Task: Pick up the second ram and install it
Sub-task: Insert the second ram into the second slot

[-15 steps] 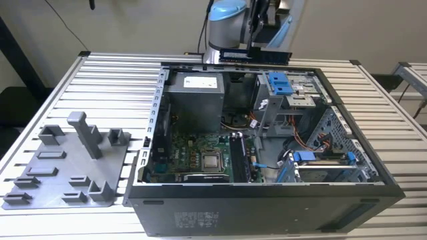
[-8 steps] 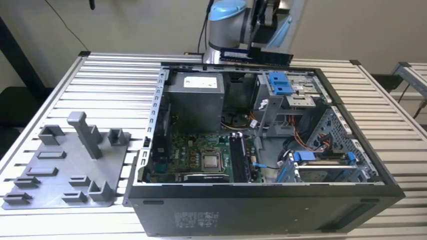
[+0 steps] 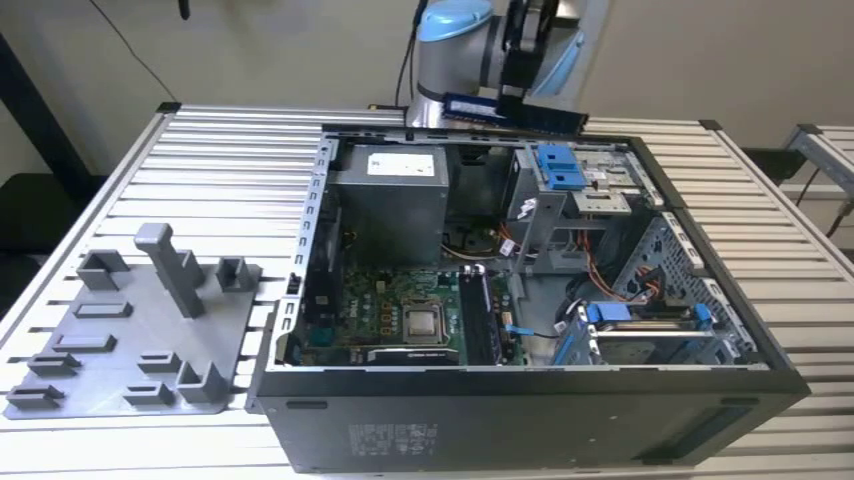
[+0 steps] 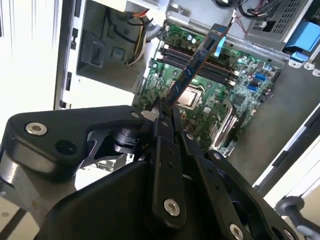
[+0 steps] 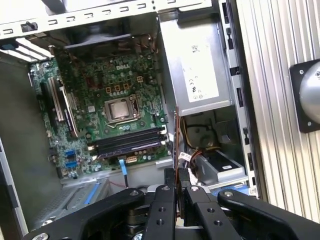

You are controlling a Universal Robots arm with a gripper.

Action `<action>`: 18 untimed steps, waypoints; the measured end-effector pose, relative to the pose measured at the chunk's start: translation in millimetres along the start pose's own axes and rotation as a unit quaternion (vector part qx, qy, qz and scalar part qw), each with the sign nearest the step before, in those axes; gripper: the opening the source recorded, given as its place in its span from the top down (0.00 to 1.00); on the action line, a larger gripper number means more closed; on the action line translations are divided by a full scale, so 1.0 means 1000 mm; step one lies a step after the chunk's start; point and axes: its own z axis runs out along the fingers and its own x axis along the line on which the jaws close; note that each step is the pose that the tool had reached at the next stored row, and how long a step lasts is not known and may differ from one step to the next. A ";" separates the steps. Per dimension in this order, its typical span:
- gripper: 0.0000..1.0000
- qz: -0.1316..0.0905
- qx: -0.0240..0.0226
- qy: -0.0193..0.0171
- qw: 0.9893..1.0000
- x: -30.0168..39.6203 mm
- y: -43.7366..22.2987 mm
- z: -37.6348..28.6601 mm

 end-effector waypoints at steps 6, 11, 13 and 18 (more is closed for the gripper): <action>0.86 0.044 0.003 -0.001 0.999 0.0001 0.0000 0.0003; 0.86 0.081 0.006 -0.001 0.997 0.0001 0.0000 0.0005; 0.86 0.095 0.007 -0.002 0.995 0.0001 0.0000 0.0005; 0.86 0.129 0.010 -0.002 0.992 0.0001 0.0000 0.0007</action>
